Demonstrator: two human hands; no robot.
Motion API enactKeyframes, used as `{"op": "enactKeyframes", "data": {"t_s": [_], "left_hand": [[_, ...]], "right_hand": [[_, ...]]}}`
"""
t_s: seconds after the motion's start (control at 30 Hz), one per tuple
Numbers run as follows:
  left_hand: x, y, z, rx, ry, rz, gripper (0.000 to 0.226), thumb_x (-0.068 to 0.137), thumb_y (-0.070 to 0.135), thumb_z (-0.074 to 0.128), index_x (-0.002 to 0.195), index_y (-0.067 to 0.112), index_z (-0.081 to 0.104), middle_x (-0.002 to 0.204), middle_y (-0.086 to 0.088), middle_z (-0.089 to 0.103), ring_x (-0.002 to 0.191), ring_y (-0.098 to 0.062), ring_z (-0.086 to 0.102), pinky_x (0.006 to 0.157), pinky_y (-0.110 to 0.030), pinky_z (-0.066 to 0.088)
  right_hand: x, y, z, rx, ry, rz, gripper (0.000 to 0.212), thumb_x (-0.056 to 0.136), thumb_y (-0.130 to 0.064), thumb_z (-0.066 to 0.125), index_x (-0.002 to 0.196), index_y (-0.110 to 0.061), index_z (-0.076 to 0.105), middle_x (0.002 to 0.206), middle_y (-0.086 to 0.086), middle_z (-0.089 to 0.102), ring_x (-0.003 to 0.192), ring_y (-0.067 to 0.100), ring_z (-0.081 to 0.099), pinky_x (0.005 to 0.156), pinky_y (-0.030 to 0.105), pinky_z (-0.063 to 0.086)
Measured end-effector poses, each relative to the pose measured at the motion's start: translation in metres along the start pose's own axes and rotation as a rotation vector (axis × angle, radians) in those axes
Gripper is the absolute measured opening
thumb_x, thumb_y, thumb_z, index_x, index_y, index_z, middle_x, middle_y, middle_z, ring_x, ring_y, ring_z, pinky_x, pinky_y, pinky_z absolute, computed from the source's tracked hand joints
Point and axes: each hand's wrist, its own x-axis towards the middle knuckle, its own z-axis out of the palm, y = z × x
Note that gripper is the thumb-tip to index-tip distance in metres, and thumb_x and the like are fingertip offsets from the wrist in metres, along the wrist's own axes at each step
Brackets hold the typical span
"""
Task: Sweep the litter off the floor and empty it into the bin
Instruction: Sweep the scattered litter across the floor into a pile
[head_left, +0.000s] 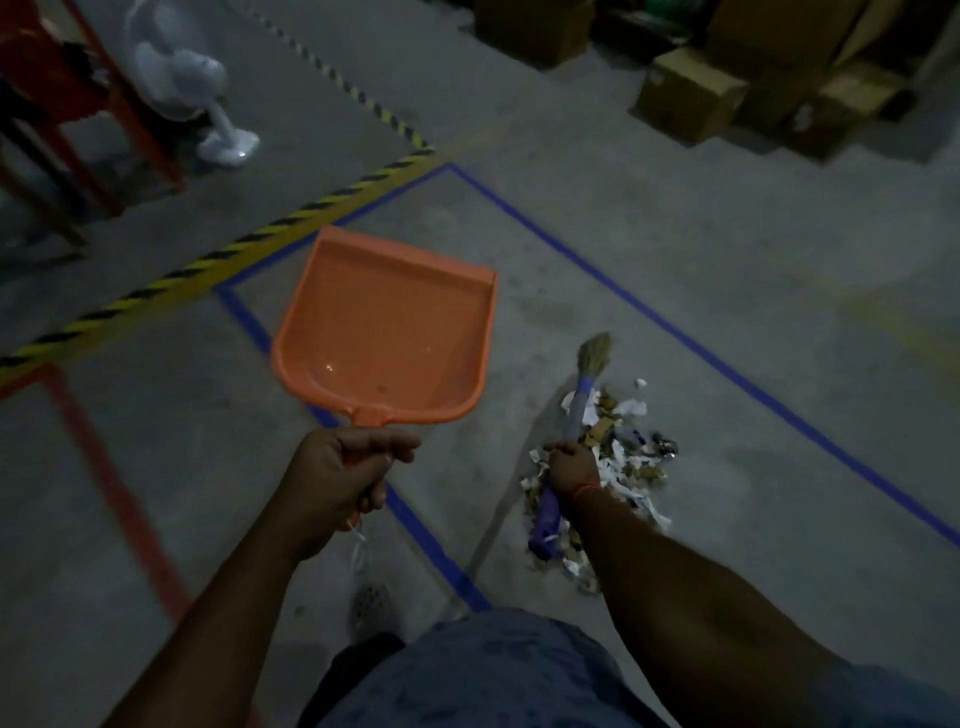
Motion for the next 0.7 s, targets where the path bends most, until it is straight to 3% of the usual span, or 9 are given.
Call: {"op": "enactKeyframes", "data": {"t_s": [0.07, 0.13, 0.2, 0.3, 0.43, 0.63, 0.7], "left_hand": [[0.027, 0.007, -0.02, 0.004, -0.078, 0.003, 0.034, 0.095, -0.012, 0.05, 0.1, 0.008, 0.077, 0.09, -0.01, 0.075, 0.043, -0.012, 0.051, 0.041, -0.021, 0.037], [0.054, 0.017, -0.038, 0.009, -0.158, 0.011, 0.034, 0.096, -0.011, 0.05, 0.1, 0.009, 0.078, 0.092, -0.01, 0.075, 0.043, -0.012, 0.052, 0.041, -0.022, 0.037], [0.082, 0.025, -0.053, 0.039, -0.219, 0.013, 0.034, 0.096, -0.01, 0.051, 0.099, 0.011, 0.078, 0.092, -0.011, 0.075, 0.044, -0.013, 0.052, 0.042, -0.022, 0.036], [0.122, 0.039, -0.064, 0.04, -0.28, 0.026, 0.03, 0.096, -0.01, 0.051, 0.101, 0.006, 0.076, 0.089, -0.012, 0.075, 0.044, -0.014, 0.051, 0.039, -0.02, 0.036], [0.189, 0.054, -0.073, 0.069, -0.365, 0.036, 0.032, 0.096, -0.011, 0.05, 0.102, 0.006, 0.077, 0.091, -0.013, 0.074, 0.044, -0.016, 0.05, 0.039, -0.022, 0.036], [0.307, 0.076, -0.07, 0.124, -0.384, 0.029, 0.034, 0.096, -0.01, 0.051, 0.1, 0.011, 0.078, 0.094, -0.012, 0.074, 0.046, -0.017, 0.051, 0.041, -0.023, 0.035], [0.343, 0.086, -0.068, 0.174, -0.41, 0.011, 0.034, 0.097, -0.006, 0.053, 0.099, 0.016, 0.079, 0.094, -0.012, 0.075, 0.048, -0.018, 0.052, 0.044, -0.024, 0.033]], "right_hand": [[0.004, -0.002, 0.015, 0.034, 0.047, 0.015, 0.022, 0.09, -0.007, 0.05, 0.091, -0.012, 0.072, 0.085, 0.015, 0.068, 0.071, 0.03, 0.064, 0.07, 0.042, 0.059], [0.011, -0.002, 0.029, 0.087, 0.108, 0.043, 0.023, 0.088, -0.005, 0.049, 0.09, -0.01, 0.072, 0.075, 0.017, 0.066, 0.061, 0.03, 0.062, 0.064, 0.047, 0.059], [0.0, -0.017, 0.041, 0.149, 0.17, 0.088, 0.024, 0.089, -0.002, 0.047, 0.082, -0.013, 0.068, 0.068, 0.018, 0.06, 0.05, 0.028, 0.058, 0.052, 0.039, 0.054], [0.007, -0.031, 0.053, 0.213, 0.241, 0.125, 0.028, 0.09, 0.0, 0.047, 0.076, -0.016, 0.066, 0.071, 0.02, 0.06, 0.047, 0.025, 0.055, 0.048, 0.028, 0.047], [0.033, -0.067, 0.067, 0.264, 0.293, 0.151, 0.026, 0.094, 0.0, 0.044, 0.084, -0.012, 0.065, 0.067, 0.012, 0.058, 0.05, 0.019, 0.054, 0.035, 0.015, 0.041], [0.141, -0.115, 0.078, 0.3, 0.31, 0.212, 0.028, 0.093, -0.001, 0.044, 0.079, -0.015, 0.065, 0.071, 0.018, 0.058, 0.053, 0.027, 0.057, 0.049, 0.032, 0.053], [0.173, -0.134, 0.077, 0.216, 0.261, 0.203, 0.024, 0.091, 0.002, 0.051, 0.086, -0.016, 0.066, 0.085, 0.014, 0.059, 0.062, 0.021, 0.055, 0.056, 0.032, 0.057]]}}
